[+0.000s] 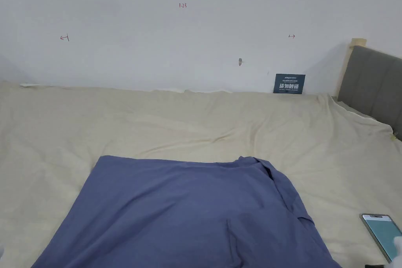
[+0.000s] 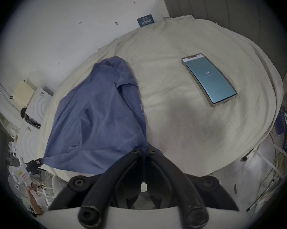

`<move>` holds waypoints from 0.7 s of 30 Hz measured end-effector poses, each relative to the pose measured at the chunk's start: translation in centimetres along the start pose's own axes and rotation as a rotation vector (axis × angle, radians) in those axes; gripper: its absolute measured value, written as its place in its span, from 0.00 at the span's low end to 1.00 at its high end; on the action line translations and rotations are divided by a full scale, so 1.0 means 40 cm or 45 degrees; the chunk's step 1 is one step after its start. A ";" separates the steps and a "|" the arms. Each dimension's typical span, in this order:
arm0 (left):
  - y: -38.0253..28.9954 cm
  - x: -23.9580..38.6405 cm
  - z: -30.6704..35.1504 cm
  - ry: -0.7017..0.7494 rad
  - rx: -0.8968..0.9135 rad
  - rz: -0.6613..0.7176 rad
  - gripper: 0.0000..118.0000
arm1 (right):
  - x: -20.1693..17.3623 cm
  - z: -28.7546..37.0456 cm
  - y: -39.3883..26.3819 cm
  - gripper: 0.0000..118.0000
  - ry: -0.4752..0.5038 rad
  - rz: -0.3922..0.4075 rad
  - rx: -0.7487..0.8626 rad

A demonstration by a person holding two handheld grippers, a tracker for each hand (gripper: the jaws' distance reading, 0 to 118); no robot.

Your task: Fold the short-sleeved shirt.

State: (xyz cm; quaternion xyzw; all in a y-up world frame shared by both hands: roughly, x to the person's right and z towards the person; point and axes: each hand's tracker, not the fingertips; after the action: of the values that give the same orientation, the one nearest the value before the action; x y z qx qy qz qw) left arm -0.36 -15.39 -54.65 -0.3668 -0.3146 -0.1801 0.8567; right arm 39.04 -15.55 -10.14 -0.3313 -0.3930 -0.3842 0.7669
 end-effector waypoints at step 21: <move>0.179 0.154 0.009 -0.247 0.171 -0.015 0.05 | -0.262 0.045 0.056 0.00 -0.032 0.424 0.287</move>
State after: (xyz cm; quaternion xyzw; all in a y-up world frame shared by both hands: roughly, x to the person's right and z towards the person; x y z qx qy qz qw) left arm 7.90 -10.82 -53.99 -0.3226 -0.4095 -0.1273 0.8439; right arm 36.17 -9.57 -18.73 -0.3084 -0.3828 -0.2015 0.8472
